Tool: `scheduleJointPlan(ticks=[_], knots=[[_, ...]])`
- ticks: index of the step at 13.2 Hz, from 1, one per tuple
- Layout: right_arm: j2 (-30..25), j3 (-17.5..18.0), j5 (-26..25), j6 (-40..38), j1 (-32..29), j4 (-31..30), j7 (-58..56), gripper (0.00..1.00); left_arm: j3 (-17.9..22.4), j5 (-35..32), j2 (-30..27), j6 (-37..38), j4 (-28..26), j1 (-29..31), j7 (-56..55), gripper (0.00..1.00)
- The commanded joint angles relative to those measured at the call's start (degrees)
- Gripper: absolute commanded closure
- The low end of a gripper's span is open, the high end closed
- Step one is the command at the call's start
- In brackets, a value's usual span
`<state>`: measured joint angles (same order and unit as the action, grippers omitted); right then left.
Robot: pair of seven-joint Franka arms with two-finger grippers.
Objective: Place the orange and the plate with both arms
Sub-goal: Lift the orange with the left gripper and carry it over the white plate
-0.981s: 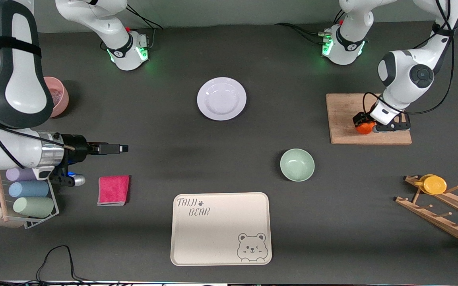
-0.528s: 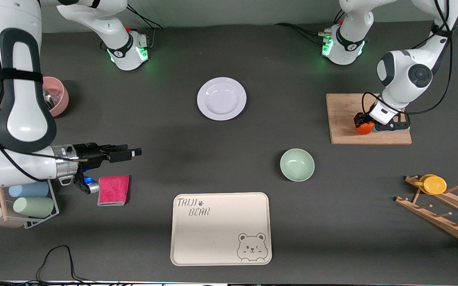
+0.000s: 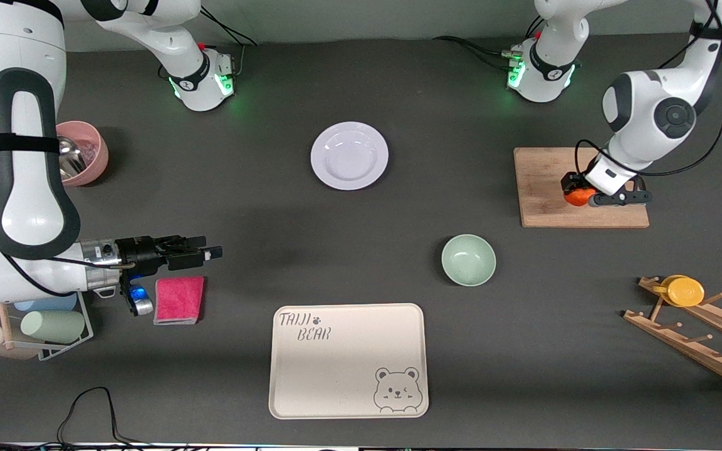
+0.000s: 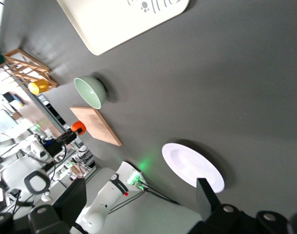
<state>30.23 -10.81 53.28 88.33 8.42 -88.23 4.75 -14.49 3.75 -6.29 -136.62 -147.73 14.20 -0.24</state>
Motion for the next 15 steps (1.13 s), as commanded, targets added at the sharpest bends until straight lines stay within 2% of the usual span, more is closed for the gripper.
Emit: scheduleJointPlan(ticks=[1, 2, 4, 6, 8, 11, 15], knots=[[-2.5, -0.4, 2.2, 3.3, -0.2, -4.6, -4.5, 0.0, 0.1, 5.5, -2.9, 15.8, 10.8, -4.8, -0.9, 1.0], [-2.9, -0.4, 2.3, 3.9, -0.1, -5.5, -4.5, 0.0, 0.0, 5.7, -2.9, 19.4, 14.0, -5.4, -1.2, 1.0], [-3.2, -0.5, 5.8, 4.6, -0.2, -6.0, -4.4, 0.0, -0.1, 5.9, -3.2, 27.0, 19.7, -7.8, -3.6, 1.0], [-3.1, -0.5, 10.0, 4.8, -1.1, -6.0, -4.5, 0.0, 0.0, 6.1, -3.8, 32.9, 25.2, -14.1, -10.8, 1.0], [-2.8, -0.5, 14.1, 5.0, -1.0, -7.6, -4.3, 0.0, -0.5, 6.1, -3.0, 34.5, 28.8, -21.9, -21.8, 1.0], [-3.9, -0.5, 16.1, 6.8, -1.6, -10.1, -4.2, 0.0, -3.8, 6.3, 0.4, 30.4, 30.6, -31.1, -40.2, 1.0], [-4.6, -0.5, 15.5, 7.3, -2.3, -10.2, -3.9, 0.0, -12.0, 5.6, 8.6, 15.4, 30.8, -36.8, -63.1, 1.0]])
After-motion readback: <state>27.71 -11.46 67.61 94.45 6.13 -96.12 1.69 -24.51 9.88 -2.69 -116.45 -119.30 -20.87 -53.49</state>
